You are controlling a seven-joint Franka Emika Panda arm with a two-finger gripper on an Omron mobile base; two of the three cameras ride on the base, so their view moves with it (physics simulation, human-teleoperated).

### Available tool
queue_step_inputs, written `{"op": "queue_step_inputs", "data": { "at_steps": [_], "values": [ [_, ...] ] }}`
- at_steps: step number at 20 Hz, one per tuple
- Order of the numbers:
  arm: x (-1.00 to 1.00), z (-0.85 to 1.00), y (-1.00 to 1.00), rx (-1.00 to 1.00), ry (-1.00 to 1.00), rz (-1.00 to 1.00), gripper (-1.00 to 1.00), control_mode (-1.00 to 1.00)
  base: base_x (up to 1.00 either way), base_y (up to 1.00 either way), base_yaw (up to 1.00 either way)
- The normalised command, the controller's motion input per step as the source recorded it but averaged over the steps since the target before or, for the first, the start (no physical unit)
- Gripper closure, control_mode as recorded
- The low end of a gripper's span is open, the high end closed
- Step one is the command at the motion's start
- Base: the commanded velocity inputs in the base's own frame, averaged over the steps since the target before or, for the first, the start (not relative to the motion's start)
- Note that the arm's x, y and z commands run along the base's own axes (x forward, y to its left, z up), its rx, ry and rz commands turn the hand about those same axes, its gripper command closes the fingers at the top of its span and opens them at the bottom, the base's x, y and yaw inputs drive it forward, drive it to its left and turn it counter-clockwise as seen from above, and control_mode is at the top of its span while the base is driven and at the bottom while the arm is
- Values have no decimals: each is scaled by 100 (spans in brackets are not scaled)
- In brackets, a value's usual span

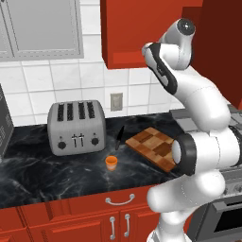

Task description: Pick the bread, place it on the cutting board, pick the jam, place it on the counter, and close the cabinet.

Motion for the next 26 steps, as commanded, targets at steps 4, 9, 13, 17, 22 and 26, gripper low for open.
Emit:
{"op": "queue_step_inputs", "data": {
  "at_steps": [4,9,13,17,22,26],
  "values": [
    [19,-1,0,0,0,0,-100,-100,0,0,0],
    [19,-8,0,0,0,0,-100,-100,0,0,0],
    [18,-12,0,0,0,0,-100,-100,0,0,0],
    [21,-8,0,0,0,0,-100,-100,0,0,0],
    [24,-4,0,0,0,0,-100,-100,0,0,0],
    [23,-1,0,0,0,0,-100,-100,0,0,0]
  ]
}}
